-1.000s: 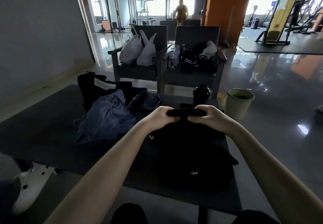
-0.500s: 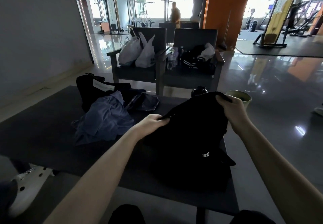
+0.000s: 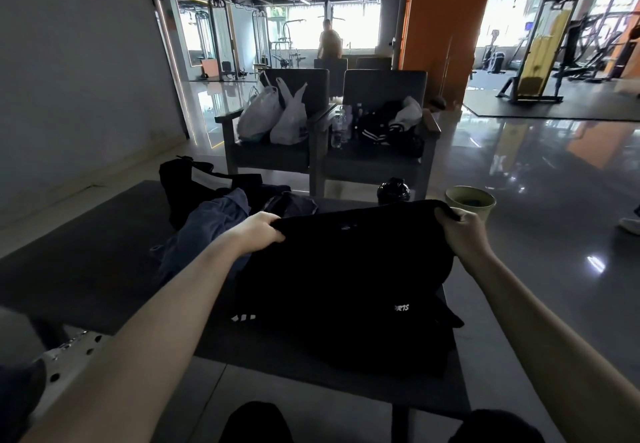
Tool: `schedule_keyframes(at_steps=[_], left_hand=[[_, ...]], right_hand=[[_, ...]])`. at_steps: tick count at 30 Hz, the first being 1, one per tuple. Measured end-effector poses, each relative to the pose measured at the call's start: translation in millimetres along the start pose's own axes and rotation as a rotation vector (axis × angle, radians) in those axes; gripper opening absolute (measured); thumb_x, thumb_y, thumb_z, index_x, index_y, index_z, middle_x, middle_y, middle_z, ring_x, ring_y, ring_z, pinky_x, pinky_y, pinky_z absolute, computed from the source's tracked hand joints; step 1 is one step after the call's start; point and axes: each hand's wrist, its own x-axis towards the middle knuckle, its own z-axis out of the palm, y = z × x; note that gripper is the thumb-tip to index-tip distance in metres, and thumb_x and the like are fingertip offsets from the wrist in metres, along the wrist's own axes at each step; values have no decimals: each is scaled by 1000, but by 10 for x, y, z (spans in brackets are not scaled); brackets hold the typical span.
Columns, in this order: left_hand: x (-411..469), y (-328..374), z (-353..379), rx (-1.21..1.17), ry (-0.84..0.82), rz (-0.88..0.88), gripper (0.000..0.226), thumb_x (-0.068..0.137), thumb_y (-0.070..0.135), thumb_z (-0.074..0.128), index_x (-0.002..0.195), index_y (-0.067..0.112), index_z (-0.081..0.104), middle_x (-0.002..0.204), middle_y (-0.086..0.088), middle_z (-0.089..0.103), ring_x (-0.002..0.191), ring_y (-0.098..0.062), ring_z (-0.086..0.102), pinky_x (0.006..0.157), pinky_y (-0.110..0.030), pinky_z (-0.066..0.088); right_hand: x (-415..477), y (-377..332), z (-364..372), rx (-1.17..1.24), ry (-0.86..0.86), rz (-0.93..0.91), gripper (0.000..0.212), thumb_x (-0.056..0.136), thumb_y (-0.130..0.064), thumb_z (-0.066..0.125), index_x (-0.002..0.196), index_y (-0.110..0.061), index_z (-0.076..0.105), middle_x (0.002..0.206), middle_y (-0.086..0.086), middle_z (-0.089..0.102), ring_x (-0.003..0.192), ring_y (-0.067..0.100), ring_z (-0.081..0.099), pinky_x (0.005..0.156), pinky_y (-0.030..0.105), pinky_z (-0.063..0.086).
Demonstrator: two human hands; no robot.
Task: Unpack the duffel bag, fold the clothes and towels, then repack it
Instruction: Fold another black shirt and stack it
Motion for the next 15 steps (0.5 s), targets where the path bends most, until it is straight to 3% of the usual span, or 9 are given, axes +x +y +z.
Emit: schedule_keyframes(at_steps=[3, 5, 8, 11, 13, 15], left_hand=[[-45, -24, -34, -126, 74, -30, 14, 92, 20, 60, 83, 12, 66, 77, -5, 63, 72, -18, 61, 71, -28, 47], [-99, 18, -86, -136, 88, -32, 28, 89, 36, 63, 86, 8, 69, 74, -4, 66, 67, -15, 64, 66, -25, 49], [-214, 117, -232, 110, -61, -32, 21, 77, 39, 76, 82, 19, 71, 76, 3, 71, 69, -10, 68, 67, -23, 52], [-244, 180, -340, 357, -115, -28, 9, 77, 22, 77, 75, 21, 68, 76, 2, 69, 72, -12, 66, 66, -22, 50], [-235, 196, -373, 204, -18, 2, 15, 86, 13, 67, 72, 18, 64, 70, 1, 61, 63, -11, 57, 60, -20, 44], [-250, 203, -389, -103, 28, -3, 16, 93, 11, 57, 79, 14, 64, 73, -3, 61, 61, -12, 57, 61, -21, 46]], right_hand=[[-56, 3, -40, -101, -31, -59, 21, 94, -22, 55, 87, -8, 70, 71, 5, 61, 67, 16, 53, 63, 26, 38], [-78, 7, -83, -147, -25, -96, 24, 95, -20, 55, 95, -2, 70, 75, 8, 62, 70, 18, 54, 64, 26, 36], [-108, -4, -177, -194, -24, -106, 26, 96, -20, 53, 104, -2, 70, 85, 7, 62, 80, 20, 55, 67, 24, 35], [-141, -53, -233, -200, -60, -71, 24, 96, -21, 52, 100, -4, 70, 81, 7, 61, 75, 20, 54, 61, 25, 37], [-140, -86, -262, -156, -84, -7, 23, 96, -21, 52, 93, -4, 67, 72, 6, 61, 68, 19, 56, 62, 23, 40], [-171, -159, -329, -66, -200, 113, 24, 97, -20, 51, 87, -2, 63, 50, -3, 59, 44, 10, 55, 46, 16, 40]])
